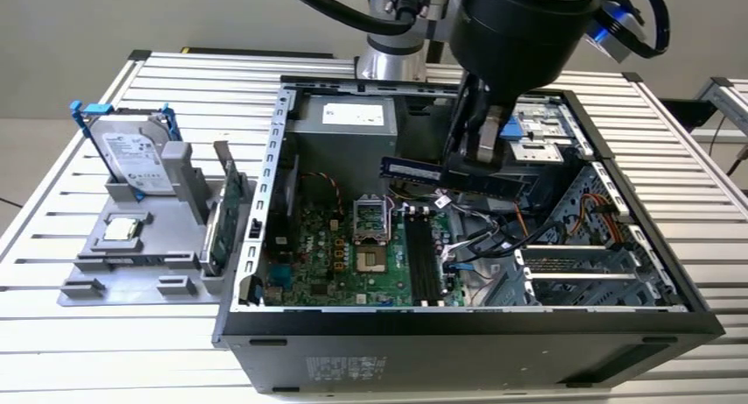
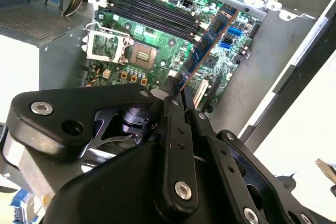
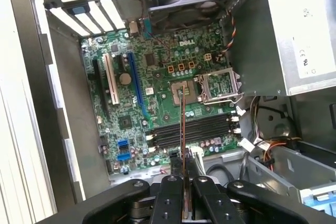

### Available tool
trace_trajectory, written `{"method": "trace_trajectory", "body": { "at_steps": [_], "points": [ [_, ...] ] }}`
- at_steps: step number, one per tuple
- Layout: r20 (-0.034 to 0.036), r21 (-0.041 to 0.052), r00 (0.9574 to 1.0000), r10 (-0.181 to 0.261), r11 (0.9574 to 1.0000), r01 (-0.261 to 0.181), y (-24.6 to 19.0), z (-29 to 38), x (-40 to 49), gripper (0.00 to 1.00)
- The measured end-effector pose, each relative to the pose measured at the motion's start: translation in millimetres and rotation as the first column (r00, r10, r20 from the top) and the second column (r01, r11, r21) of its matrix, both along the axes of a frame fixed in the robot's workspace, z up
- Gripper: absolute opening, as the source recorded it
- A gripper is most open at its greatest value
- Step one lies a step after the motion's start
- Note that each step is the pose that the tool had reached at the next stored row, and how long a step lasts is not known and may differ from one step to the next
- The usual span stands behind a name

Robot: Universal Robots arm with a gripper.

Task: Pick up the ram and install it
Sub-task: 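Insert the ram into the slot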

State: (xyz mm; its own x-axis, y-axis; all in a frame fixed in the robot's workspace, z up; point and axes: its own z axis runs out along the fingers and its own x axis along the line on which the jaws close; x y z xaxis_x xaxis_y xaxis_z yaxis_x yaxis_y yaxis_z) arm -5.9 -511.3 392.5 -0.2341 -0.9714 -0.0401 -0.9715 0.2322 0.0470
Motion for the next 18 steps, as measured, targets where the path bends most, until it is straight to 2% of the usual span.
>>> {"method": "trace_trajectory", "body": {
  "at_steps": [18],
  "points": [
    [0.0000, -0.0001, 0.9970, -0.078, 0.9970, 0.078, 0.0, -0.8, 1.2, 0.00]
  ]
}}
